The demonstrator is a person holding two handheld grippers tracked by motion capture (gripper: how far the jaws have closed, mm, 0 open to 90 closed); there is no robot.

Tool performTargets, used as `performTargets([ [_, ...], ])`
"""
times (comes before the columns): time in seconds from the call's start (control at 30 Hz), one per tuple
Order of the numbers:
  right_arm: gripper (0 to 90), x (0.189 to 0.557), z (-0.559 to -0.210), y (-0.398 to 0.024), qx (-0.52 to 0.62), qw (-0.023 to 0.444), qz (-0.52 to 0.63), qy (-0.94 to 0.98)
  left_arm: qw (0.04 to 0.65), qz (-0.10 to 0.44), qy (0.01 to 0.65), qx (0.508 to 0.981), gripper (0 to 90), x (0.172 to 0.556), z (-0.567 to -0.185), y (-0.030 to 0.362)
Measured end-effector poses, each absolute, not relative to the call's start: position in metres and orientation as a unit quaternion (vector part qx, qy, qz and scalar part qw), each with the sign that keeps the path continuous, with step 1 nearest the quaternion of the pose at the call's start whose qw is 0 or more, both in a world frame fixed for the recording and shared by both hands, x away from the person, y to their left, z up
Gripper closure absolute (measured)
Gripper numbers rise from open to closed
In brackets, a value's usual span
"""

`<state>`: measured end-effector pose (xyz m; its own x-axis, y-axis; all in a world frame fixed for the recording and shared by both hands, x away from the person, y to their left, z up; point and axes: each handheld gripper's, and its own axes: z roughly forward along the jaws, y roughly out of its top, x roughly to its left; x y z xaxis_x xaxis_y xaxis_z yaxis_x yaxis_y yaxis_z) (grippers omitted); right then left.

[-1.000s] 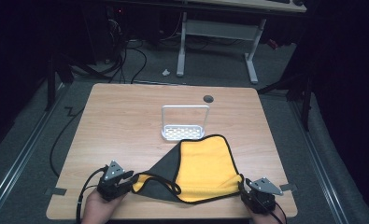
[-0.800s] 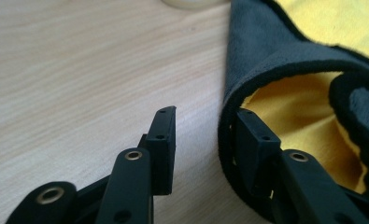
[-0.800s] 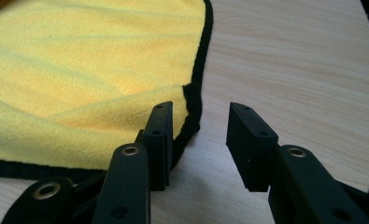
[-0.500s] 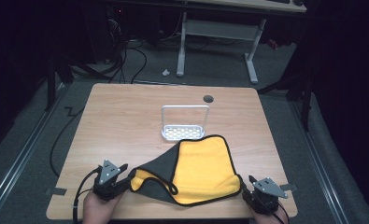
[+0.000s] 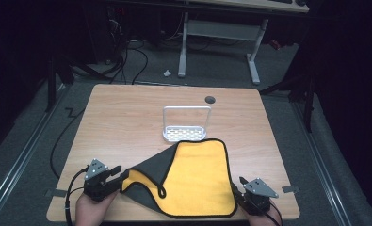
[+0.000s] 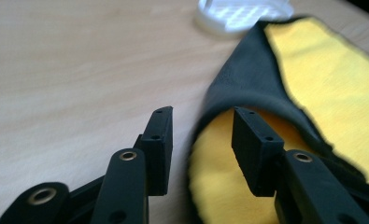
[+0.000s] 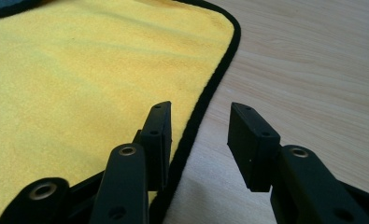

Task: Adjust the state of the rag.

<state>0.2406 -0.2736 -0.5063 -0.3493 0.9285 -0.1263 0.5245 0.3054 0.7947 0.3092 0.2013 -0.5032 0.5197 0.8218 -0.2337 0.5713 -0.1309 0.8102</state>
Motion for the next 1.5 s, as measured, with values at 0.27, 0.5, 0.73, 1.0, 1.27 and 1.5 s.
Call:
performTargets([
  [0.27,60.9,0.243,-0.509,-0.273,0.486,0.291,0.336,0.753,0.504,0.109,0.457,0.724,57.6,0.298,-0.490,0.207],
  [0.5,61.0,0.247,-0.513,-0.265,0.476,0.282,0.328,0.765,0.475,0.073,0.426,0.767,62.0,0.303,-0.505,0.164],
  [0.73,61.0,0.251,-0.521,-0.263,0.474,0.266,0.315,0.778,0.418,0.059,0.423,0.801,63.0,0.297,-0.524,0.152],
  [1.0,61.0,0.253,-0.525,-0.259,0.466,0.257,0.305,0.790,0.435,0.039,0.441,0.784,65.0,0.267,-0.523,0.179],
  [1.27,60.7,0.253,-0.525,-0.260,0.470,0.253,0.304,0.789,0.455,0.095,0.434,0.771,64.1,0.266,-0.508,0.187],
  [1.5,60.6,0.253,-0.526,-0.261,0.473,0.249,0.307,0.788,0.429,0.115,0.452,0.773,78.9,0.314,-0.520,0.174],
])
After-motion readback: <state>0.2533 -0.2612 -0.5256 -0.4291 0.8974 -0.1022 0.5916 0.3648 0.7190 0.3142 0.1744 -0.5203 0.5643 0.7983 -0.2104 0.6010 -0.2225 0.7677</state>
